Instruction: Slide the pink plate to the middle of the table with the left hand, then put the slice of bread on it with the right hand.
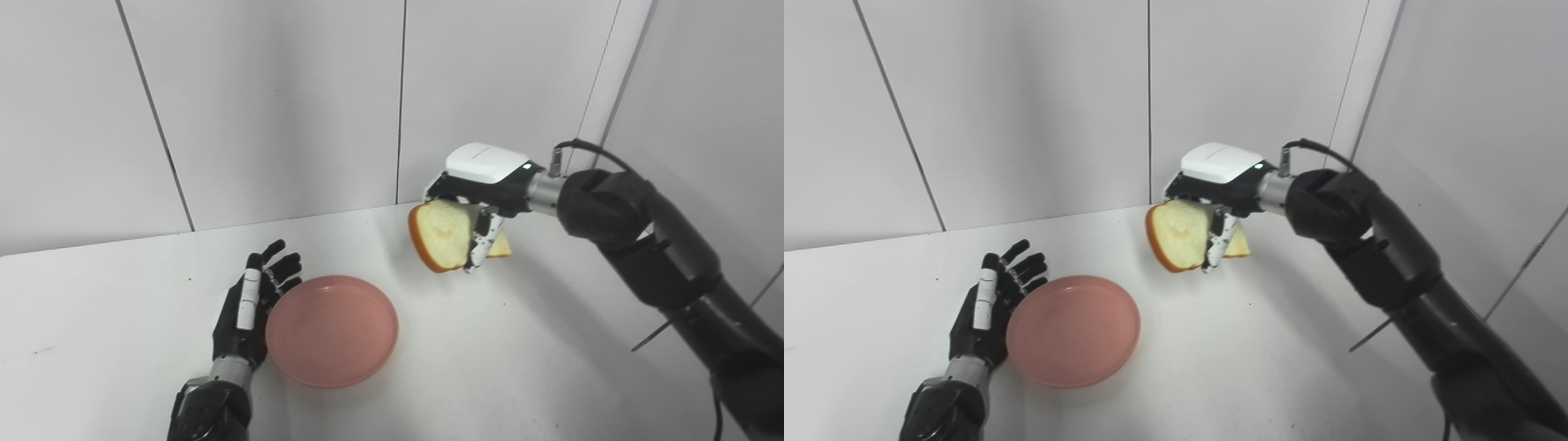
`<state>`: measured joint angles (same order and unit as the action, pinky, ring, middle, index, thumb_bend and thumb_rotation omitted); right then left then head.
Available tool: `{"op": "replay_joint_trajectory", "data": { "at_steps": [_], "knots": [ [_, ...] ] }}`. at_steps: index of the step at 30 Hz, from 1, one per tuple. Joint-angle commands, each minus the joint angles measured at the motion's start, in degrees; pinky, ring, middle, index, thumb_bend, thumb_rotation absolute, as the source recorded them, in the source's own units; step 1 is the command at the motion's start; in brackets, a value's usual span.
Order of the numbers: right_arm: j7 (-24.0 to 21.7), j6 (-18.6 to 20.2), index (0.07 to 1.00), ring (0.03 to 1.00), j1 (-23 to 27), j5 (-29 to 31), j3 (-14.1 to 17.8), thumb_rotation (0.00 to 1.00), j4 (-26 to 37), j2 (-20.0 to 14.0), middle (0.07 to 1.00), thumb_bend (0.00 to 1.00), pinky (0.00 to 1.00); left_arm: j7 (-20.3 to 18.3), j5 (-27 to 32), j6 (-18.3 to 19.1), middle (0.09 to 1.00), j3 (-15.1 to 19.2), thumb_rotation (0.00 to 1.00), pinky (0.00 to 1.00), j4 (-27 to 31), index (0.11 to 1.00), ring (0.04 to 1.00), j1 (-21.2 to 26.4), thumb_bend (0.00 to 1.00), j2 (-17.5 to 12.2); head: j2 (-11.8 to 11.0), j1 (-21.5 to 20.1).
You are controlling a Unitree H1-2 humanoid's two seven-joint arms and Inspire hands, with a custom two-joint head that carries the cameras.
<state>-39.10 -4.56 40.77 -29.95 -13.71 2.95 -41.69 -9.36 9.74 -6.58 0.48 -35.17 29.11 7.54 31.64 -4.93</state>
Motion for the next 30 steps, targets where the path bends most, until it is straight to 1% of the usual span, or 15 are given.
{"op": "replay_joint_trajectory", "data": {
  "at_steps": [1, 5, 8, 9, 12, 15, 17, 19, 21, 25, 30],
  "knots": [
    [2.74, 2.26, 0.512, 0.498, 1.76, -0.16, 2.25, 0.0, 1.92, 0.1, 0.468, 0.53, 0.44, 1.98, -1.1, 2.95, 0.766, -0.16, 0.84, 0.77, -4.09, 0.799, 0.805, -3.18, 0.84, 0.49, 0.0, 0.65],
    [3.26, 2.46, 0.507, 0.499, 1.57, -0.97, 1.68, 0.0, 2.85, 3.32, 0.476, 0.53, 0.44, 2.92, -1.9, 2.1, 0.767, -0.29, 0.85, 0.76, -4.96, 0.799, 0.802, -2.63, 0.81, 1.12, -0.18, 2.87],
    [3.97, 1.32, 0.514, 0.491, 2.14, -1.64, 0.52, 0.01, 1.72, 5.54, 0.47, 0.53, 0.42, 3.52, -2.47, 1.34, 0.768, -0.37, 0.86, 0.76, -6.25, 0.798, 0.804, -2.09, 0.81, 1.71, -0.17, 4.61],
    [4.14, 1.45, 0.516, 0.489, 2.41, -2.19, 0.09, 0.01, 1.42, 6.43, 0.467, 0.53, 0.42, 3.61, -2.47, 1.2, 0.769, -0.29, 0.86, 0.77, -6.57, 0.797, 0.808, -1.98, 0.81, 1.95, -0.17, 4.61],
    [3.74, 2.1, 0.525, 0.483, 3.41, -3.05, -1.18, 0.0, 0.33, 8.58, 0.455, 0.53, 0.42, 3.92, -2.32, 0.85, 0.768, -0.03, 0.85, 0.78, -7.01, 0.8, 0.812, -1.88, 0.81, 2.89, 0.18, 6.73],
    [4.22, -0.41, 0.53, 0.468, 4.72, -3.4, -2.98, 0.0, -1.68, 10.61, 0.451, 0.53, 0.42, 4.17, -2.18, 0.86, 0.762, 0.25, 0.84, 0.79, -6.93, 0.797, 0.811, -1.92, 0.82, 3.52, 0.4, 8.0],
    [4.22, -0.61, 0.526, 0.472, 5.22, -4.15, -4.01, 0.0, -2.4, 11.56, 0.455, 0.53, 0.43, 4.26, -2.2, 0.73, 0.766, 0.37, 0.83, 0.8, -6.91, 0.793, 0.811, -1.96, 0.83, 3.73, 0.55, 8.7],
    [4.01, -0.47, 0.522, 0.471, 5.62, -4.9, -5.11, 0.0, -3.09, 12.5, 0.459, 0.53, 0.42, 4.58, -2.59, 0.77, 0.764, 0.3, 0.84, 0.78, -6.6, 0.793, 0.805, -2.1, 0.83, 3.78, 0.75, 9.3],
    [4.17, -1.11, 0.519, 0.465, 5.95, -4.79, -6.03, 0.0, -4.13, 13.33, 0.46, 0.53, 0.4, 4.95, -2.93, 1.03, 0.759, 0.28, 0.84, 0.75, -6.22, 0.787, 0.795, -2.23, 0.82, 3.68, 0.94, 9.54],
    [4.61, -2.47, 0.514, 0.473, 6.36, -4.76, -7.27, 0.0, -5.91, 14.38, 0.466, 0.53, 0.41, 5.21, -2.95, 1.08, 0.755, 0.35, 0.83, 0.72, -5.93, 0.779, 0.784, -2.33, 0.82, 3.54, 1.34, 9.73],
    [4.47, -3.47, 0.522, 0.452, 6.55, -6.19, -9.3, 0.0, -7.62, 14.97, 0.457, 0.53, 0.38, 5.29, -3.23, 1.1, 0.755, 0.12, 0.84, 0.72, -5.69, 0.775, 0.787, -2.27, 0.82, 3.39, 1.4, 9.74]
  ]
}}
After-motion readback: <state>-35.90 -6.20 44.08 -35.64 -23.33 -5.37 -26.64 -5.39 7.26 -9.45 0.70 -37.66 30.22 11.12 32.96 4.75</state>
